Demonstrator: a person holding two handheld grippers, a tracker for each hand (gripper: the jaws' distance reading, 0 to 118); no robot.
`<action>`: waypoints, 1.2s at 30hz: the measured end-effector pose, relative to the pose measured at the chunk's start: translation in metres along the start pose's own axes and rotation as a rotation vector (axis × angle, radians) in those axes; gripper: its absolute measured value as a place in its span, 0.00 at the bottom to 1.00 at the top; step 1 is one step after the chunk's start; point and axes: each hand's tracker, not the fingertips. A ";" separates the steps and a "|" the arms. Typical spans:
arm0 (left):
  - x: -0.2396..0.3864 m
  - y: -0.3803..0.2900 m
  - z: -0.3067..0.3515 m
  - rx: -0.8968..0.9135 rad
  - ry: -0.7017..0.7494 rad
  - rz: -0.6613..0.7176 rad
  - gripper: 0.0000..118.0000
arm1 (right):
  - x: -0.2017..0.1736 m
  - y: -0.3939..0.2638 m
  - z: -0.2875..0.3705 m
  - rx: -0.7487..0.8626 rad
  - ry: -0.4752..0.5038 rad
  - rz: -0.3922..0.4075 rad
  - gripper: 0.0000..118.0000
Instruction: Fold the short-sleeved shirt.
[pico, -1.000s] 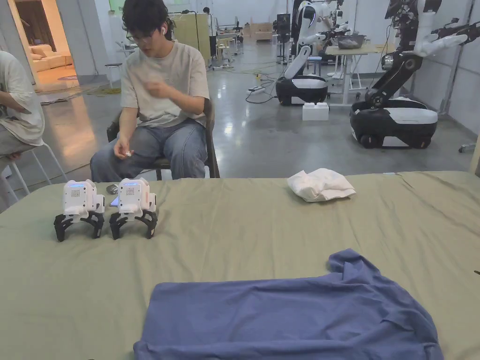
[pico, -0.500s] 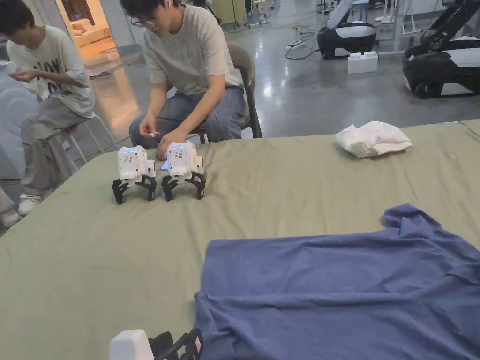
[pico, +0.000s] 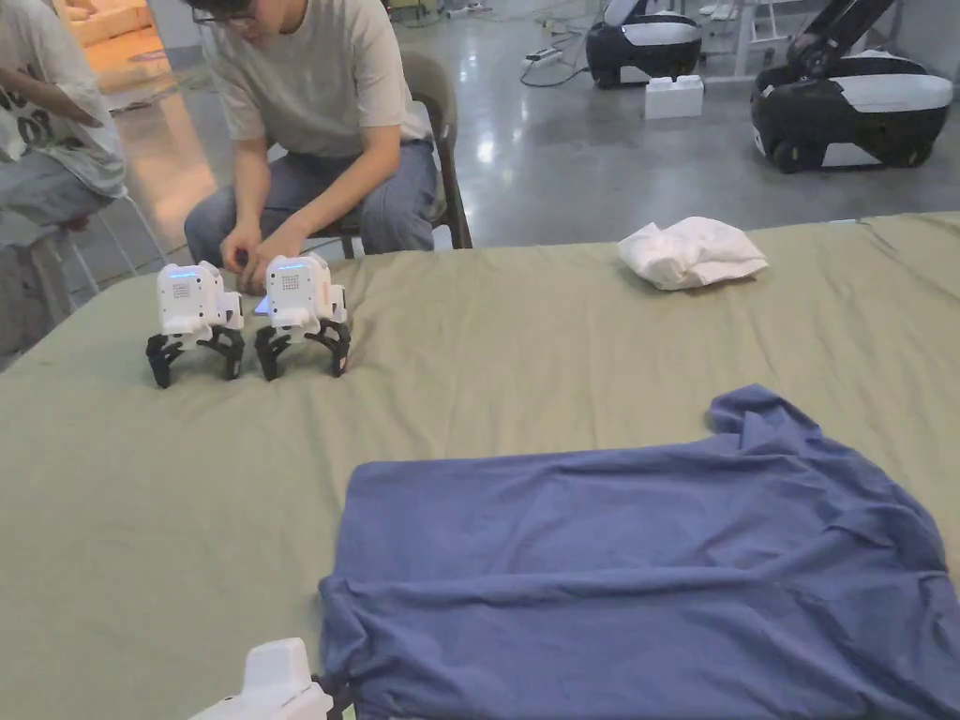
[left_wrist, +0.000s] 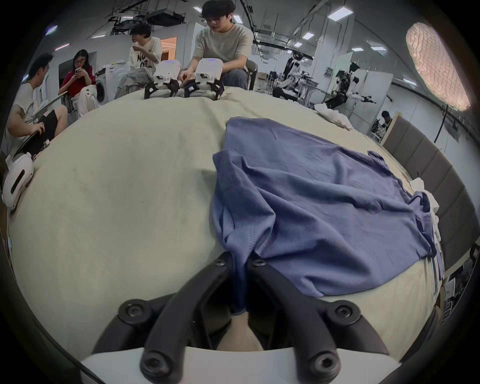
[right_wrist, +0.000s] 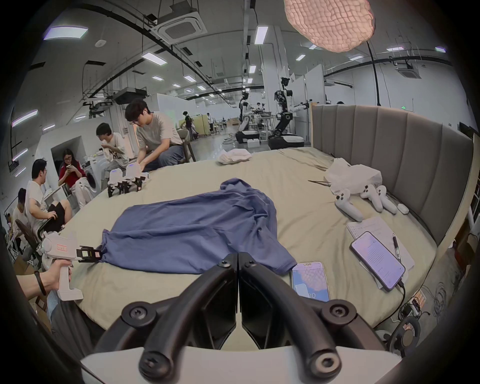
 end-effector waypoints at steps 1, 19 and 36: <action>0.002 0.001 -0.001 -0.015 0.006 -0.013 0.02 | 0.002 0.002 -0.008 -0.004 0.006 0.003 0.00; 0.003 0.012 -0.001 -0.079 0.002 -0.059 0.00 | 0.048 -0.021 -0.202 -0.395 -0.171 0.124 0.04; -0.038 -0.058 0.148 -0.111 0.002 -0.083 0.00 | 0.050 -0.052 -0.048 -0.389 -0.223 0.054 0.04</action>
